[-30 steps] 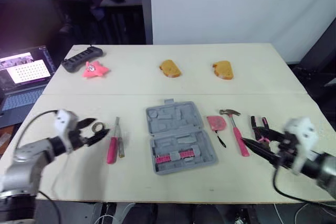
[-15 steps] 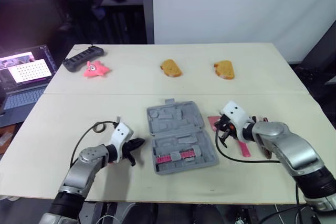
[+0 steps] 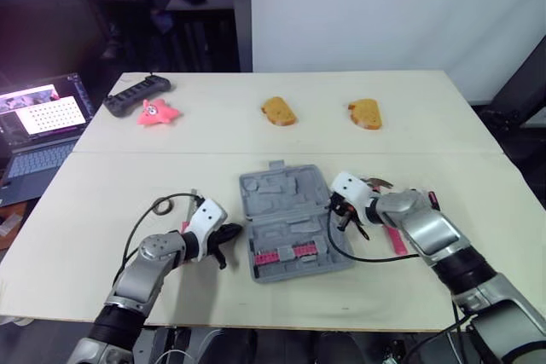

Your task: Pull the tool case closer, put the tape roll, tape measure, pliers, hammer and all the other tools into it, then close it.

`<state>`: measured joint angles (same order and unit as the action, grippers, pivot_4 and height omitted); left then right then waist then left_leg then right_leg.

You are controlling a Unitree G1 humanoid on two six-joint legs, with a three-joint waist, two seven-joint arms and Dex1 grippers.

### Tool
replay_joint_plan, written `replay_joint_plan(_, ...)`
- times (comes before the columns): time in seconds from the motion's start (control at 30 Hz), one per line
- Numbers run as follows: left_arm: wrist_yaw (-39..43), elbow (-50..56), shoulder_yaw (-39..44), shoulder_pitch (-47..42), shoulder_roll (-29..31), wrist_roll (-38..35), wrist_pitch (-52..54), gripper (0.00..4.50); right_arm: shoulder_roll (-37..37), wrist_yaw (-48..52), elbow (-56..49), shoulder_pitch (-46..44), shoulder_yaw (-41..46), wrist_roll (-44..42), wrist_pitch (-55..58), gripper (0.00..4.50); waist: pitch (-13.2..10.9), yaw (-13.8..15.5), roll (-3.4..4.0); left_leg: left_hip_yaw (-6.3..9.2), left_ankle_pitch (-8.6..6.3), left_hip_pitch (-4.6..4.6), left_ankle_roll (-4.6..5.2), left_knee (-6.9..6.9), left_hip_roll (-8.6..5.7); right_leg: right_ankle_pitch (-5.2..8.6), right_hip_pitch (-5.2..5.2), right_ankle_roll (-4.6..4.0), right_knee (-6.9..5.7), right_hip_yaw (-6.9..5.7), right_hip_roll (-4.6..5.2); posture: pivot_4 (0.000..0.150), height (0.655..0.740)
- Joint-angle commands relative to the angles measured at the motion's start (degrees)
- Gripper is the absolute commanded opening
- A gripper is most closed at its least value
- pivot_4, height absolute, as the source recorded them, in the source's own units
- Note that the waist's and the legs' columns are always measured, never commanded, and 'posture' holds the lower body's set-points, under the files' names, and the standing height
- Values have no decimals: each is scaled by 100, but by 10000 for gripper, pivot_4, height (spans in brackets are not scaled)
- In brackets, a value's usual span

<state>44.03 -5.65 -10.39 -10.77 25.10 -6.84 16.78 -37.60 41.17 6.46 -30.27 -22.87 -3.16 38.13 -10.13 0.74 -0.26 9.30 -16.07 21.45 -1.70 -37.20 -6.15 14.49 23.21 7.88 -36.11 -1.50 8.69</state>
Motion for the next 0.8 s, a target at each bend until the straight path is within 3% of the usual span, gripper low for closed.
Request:
replay_joint_plan(0.03,139,-261,-219,-60,-13,131,-22,425,-37,384,-327,27,-124,86,58,0,1,3,2,1,-1,0,2,0,0,0,-1,0,0,0,0,1500,7400)
replay_joint_plan(0.3,741,-307,-387,-5,135,91,-96,425,-84,685,-1637,468,-134,-21,820,0,3,-7,4,4,-4,-1,7,1,1,0,0,0,-1,-2,-1,1500,7400)
replay_joint_plan(0.57,1110,677,-45,1109,993,-146,80,425,180,189,-3117,1312,32,-163,1994,0,9,-149,7,6,-6,0,8,13,8,1,12,-1,4,6,-3,1500,7400)
replay_joint_plan(0.8,1128,1215,134,1689,1345,-351,199,425,350,-250,-4008,1933,105,-317,2809,0,9,-115,9,7,-16,-1,26,14,9,1,13,-1,1,8,-4,1500,7400)
